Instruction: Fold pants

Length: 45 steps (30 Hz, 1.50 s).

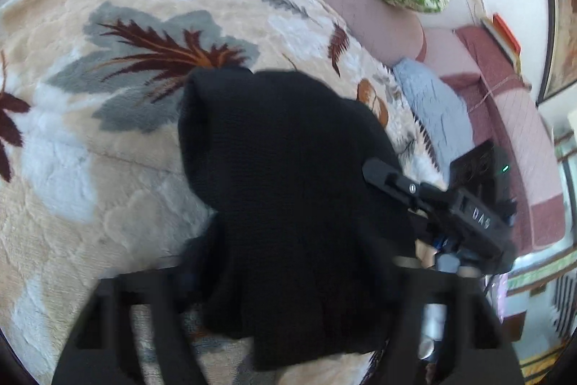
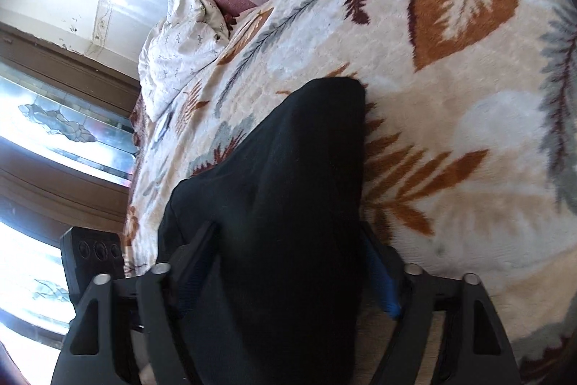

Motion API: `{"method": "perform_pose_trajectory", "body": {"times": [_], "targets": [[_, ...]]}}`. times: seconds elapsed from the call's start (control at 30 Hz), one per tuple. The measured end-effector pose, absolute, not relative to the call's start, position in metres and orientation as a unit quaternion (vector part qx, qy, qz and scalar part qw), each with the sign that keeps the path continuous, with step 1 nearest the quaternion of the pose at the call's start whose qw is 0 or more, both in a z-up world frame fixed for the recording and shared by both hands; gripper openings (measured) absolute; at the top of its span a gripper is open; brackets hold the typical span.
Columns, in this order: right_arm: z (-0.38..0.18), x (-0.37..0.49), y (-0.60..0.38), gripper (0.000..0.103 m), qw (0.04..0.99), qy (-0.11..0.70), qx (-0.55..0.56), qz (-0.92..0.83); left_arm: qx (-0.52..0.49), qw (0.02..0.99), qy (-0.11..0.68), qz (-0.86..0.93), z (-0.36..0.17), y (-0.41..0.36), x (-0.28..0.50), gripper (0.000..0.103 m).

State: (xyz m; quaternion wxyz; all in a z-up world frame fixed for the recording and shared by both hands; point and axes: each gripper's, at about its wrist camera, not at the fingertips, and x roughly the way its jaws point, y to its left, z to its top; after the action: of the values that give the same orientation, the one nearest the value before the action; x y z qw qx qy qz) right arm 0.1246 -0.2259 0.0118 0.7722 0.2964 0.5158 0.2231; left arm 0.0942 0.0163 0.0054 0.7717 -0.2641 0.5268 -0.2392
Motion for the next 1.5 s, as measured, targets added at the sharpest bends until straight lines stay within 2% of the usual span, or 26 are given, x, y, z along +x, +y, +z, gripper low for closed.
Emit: {"method": "perform_pose_trajectory", "body": {"times": [0.1, 0.17, 0.43, 0.67, 0.77, 0.8, 0.83, 0.93, 0.97, 1.0, 1.17, 1.33, 1.5], "targets": [[0.028, 0.12, -0.224, 0.037, 0.776, 0.505, 0.295, 0.234, -0.277, 0.772, 0.52, -0.238, 0.009, 0.018, 0.092, 0.053], [0.042, 0.119, -0.223, 0.034, 0.782, 0.495, 0.292, 0.24, -0.29, 0.769, 0.514, -0.246, 0.016, 0.019, 0.095, 0.052], [0.076, 0.148, -0.234, 0.034, 0.803, 0.458, 0.302, 0.232, -0.255, 0.799, 0.489, -0.242, 0.055, 0.007, 0.139, 0.052], [0.052, 0.191, -0.236, 0.034, 0.804, 0.478, 0.288, 0.206, -0.248, 0.787, 0.52, -0.219, 0.031, -0.002, 0.18, 0.055], [0.035, 0.202, -0.24, 0.034, 0.8, 0.488, 0.285, 0.2, -0.257, 0.78, 0.53, -0.209, 0.015, 0.002, 0.183, 0.061], [0.029, 0.204, -0.242, 0.036, 0.799, 0.491, 0.285, 0.198, -0.263, 0.776, 0.533, -0.21, 0.01, 0.004, 0.183, 0.066], [0.023, 0.205, -0.246, 0.039, 0.796, 0.493, 0.289, 0.198, -0.278, 0.769, 0.534, -0.215, 0.004, 0.009, 0.182, 0.066], [0.007, 0.204, -0.261, 0.059, 0.79, 0.494, 0.311, 0.187, -0.307, 0.758, 0.528, -0.227, -0.001, 0.018, 0.18, 0.067], [0.003, 0.204, -0.265, 0.07, 0.79, 0.493, 0.317, 0.18, -0.311, 0.756, 0.529, -0.228, -0.001, 0.019, 0.179, 0.068], [-0.001, 0.203, -0.27, 0.073, 0.789, 0.492, 0.324, 0.173, -0.312, 0.755, 0.531, -0.228, 0.0, 0.019, 0.178, 0.069], [0.008, 0.192, -0.285, 0.074, 0.801, 0.478, 0.331, 0.146, -0.302, 0.757, 0.533, -0.225, 0.012, 0.023, 0.163, 0.072], [0.049, 0.17, -0.285, 0.074, 0.844, 0.444, 0.279, 0.11, -0.304, 0.768, 0.523, -0.21, 0.026, 0.041, 0.141, 0.072], [0.084, 0.129, -0.266, 0.074, 0.862, 0.413, 0.253, 0.151, -0.3, 0.786, 0.504, -0.194, 0.042, 0.053, 0.117, 0.072]]}}
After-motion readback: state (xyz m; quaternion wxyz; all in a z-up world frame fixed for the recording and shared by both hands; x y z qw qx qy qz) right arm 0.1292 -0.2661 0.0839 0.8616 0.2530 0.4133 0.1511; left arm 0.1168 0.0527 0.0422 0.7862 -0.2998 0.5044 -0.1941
